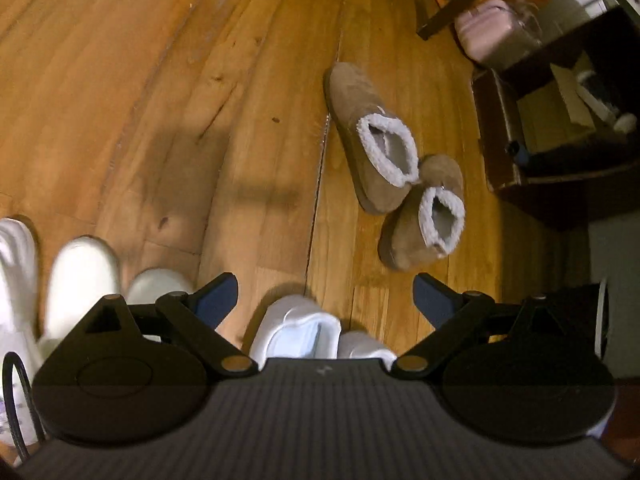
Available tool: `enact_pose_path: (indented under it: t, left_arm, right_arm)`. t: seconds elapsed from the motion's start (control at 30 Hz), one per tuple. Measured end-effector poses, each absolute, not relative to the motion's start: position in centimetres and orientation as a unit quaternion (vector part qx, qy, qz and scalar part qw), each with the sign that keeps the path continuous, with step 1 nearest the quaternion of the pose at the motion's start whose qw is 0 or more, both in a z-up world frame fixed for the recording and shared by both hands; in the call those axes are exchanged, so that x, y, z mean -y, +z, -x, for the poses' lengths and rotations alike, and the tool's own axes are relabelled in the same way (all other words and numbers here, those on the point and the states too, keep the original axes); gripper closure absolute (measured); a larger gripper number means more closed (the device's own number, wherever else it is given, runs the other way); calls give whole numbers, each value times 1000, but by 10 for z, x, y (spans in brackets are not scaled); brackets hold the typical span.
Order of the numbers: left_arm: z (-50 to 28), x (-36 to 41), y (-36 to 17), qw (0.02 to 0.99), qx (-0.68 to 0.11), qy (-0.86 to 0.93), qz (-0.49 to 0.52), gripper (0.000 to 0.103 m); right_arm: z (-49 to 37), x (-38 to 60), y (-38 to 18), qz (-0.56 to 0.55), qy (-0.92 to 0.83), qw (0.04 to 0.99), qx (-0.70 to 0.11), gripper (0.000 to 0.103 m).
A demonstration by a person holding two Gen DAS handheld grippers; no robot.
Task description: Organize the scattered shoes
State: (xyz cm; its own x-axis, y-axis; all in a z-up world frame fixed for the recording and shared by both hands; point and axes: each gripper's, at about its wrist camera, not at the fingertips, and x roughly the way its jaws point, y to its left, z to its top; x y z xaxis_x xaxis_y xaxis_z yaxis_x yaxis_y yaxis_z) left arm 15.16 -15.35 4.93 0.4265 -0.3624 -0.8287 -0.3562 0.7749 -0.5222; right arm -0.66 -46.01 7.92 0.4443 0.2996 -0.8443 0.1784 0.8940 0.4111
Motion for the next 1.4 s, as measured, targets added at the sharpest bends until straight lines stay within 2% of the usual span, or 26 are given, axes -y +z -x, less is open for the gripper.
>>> enact_pose_path:
  t: [0.07,0.2,0.27,0.33,0.37,0.57,0.67,0.73,0.77,0.8,0.83,0.87,0.9,1.07,1.13,1.4]
  left_arm:
    - [-163,150,39,780,-524,-5,342,8]
    - [-194,154,12,783,-509,-18,357,8]
    - [-212,164,0,787,-503,-26,355,8]
    - [-229,175,-10,796,-496,-28,347,8]
    - [-235,178,-12,797,-494,-26,346,8]
    - [-305,206,-42,788,-506,7,351,8]
    - [-323,213,-60,781,-511,36,356,8]
    - [-332,218,-80,772,-513,77,367,14]
    - [-332,218,-88,763,-514,81,384,20]
    - [-332,219,-97,753,-514,83,402,43]
    - [-332,219,-102,749,-508,78,418,62]
    - [-332,219,-106,745,-502,72,433,71]
    - [-333,222,-103,753,-494,72,429,88]
    - [-335,229,-87,770,-501,83,386,92]
    - [-325,219,-80,761,-498,86,406,92]
    - [-275,190,-43,735,-507,25,449,92]
  right_arm:
    - [0,457,69,-218,41,819,-529,5]
    - [-13,460,60,-171,26,858,-483,5]
    - [-15,463,56,-165,34,874,-455,17]
    - [-15,467,54,-169,59,886,-428,72]
    - [-14,469,52,-172,64,889,-420,79]
    - [-4,489,40,-198,86,899,-380,74]
    - [-3,496,32,-191,75,903,-377,62]
    - [-6,500,26,-177,60,907,-378,51]
    - [-9,504,22,-175,50,908,-377,49]
    - [-13,508,18,-182,43,907,-377,48]
    - [-16,513,13,-195,40,904,-379,47]
    - [-19,519,7,-211,38,899,-382,47]
    - [-22,524,2,-225,38,894,-385,46]
    - [-32,547,-16,-283,33,871,-400,45]
    - [-34,554,-18,-300,30,866,-399,37]
    - [-24,589,-23,-356,27,849,-390,33]
